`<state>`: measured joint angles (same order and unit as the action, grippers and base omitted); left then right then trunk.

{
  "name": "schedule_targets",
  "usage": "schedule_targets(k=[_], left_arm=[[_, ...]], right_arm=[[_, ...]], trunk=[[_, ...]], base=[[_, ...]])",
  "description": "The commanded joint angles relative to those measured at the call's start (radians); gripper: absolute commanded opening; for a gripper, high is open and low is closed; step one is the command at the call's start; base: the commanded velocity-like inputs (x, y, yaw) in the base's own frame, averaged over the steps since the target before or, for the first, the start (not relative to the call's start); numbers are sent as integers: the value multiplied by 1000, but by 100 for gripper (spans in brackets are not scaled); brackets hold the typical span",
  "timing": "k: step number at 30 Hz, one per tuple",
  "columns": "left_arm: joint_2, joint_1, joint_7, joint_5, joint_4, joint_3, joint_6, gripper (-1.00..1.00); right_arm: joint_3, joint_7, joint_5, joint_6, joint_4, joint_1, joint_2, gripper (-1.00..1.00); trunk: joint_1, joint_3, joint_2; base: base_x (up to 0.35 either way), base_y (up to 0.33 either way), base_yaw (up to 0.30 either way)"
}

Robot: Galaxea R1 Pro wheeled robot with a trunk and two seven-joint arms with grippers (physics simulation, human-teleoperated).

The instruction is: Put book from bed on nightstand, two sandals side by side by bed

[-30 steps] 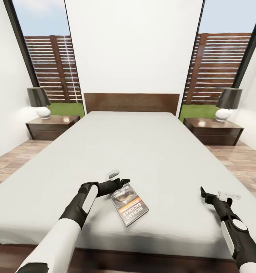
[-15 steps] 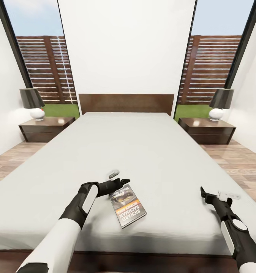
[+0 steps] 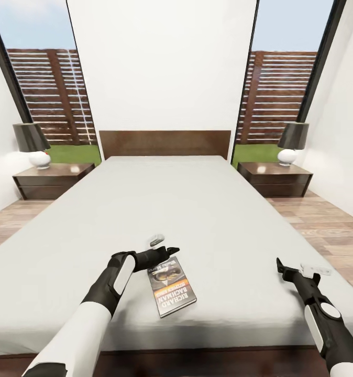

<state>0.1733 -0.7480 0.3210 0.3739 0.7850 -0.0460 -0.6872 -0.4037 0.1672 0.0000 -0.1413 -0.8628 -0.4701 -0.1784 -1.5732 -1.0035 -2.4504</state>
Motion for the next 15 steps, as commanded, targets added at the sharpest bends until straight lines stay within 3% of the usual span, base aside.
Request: schedule_targets(k=[1, 6, 15], left_arm=[[1, -1, 2, 2, 0, -5, -8, 100], [1, -1, 2, 2, 0, -5, -8, 100], [1, -1, 3, 2, 0, -5, -8, 100]], right_arm=[[-4, 8, 0, -3, 1, -1, 0, 100], [-3, 8, 0, -3, 1, -1, 0, 100], [-3, 8, 0, -3, 1, -1, 0, 100]], trunk=[[0, -1, 0], [0, -1, 0], [0, 1, 0]], base=[[0, 0, -6], [0, 0, -18], [0, 0, -164]])
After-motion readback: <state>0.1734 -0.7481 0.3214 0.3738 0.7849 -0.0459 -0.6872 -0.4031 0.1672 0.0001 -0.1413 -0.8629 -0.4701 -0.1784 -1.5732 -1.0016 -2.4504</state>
